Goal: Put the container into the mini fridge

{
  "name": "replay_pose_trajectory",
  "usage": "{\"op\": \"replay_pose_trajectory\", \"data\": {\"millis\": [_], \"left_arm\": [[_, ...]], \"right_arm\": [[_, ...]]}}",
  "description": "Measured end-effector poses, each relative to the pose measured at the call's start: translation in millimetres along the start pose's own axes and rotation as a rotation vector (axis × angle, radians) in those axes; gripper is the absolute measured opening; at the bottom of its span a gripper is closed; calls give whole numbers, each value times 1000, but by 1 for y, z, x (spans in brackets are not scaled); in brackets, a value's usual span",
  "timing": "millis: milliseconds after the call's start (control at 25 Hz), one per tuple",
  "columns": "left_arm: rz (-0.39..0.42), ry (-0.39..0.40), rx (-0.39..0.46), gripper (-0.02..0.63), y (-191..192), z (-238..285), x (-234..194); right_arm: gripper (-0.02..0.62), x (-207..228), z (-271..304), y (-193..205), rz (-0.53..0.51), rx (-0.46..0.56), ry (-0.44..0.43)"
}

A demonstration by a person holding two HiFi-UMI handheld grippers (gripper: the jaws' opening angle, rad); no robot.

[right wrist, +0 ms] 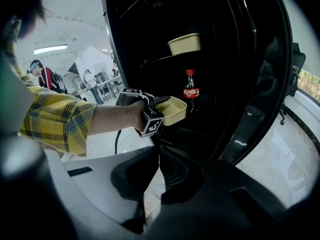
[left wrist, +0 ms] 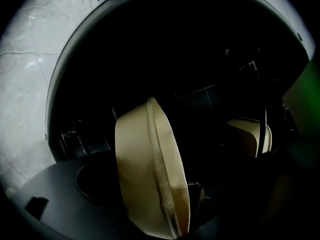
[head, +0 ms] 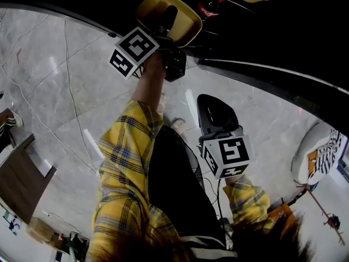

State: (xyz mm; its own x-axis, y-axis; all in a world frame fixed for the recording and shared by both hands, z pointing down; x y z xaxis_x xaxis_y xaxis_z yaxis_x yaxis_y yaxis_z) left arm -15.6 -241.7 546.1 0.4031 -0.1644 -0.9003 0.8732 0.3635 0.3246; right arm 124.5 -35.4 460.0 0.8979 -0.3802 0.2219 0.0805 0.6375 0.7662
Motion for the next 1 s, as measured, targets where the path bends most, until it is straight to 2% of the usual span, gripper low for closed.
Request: {"op": "replay_pose_trajectory", "data": {"millis": [320, 480, 680, 1000], "left_arm": [[12, 24, 20, 410, 3, -20, 5], [68, 61, 30, 410, 2, -37, 9], [132, 56, 8, 408, 9, -47, 3], [25, 84, 70, 408, -6, -34, 16]], "right_arm": [[28, 1, 0, -2, -1, 7, 11], [28, -1, 0, -3, -4, 4, 9], [28, -3, -3, -3, -12, 1, 3], [28, -6, 1, 3, -12, -9, 4]]}}
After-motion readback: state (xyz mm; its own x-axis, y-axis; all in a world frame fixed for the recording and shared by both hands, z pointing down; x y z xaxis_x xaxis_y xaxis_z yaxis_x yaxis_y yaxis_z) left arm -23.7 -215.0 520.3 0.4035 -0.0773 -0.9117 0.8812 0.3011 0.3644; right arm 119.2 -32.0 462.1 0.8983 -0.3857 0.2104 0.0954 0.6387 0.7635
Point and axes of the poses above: the fingertips, and each gripper's own axes: z forward along the fingers, x to its right, y out of its underside, the point moved 5 cm from there along -z, backward along the fingers, and after that the axes turned 10 degrees about x, right-handed, at the moved point
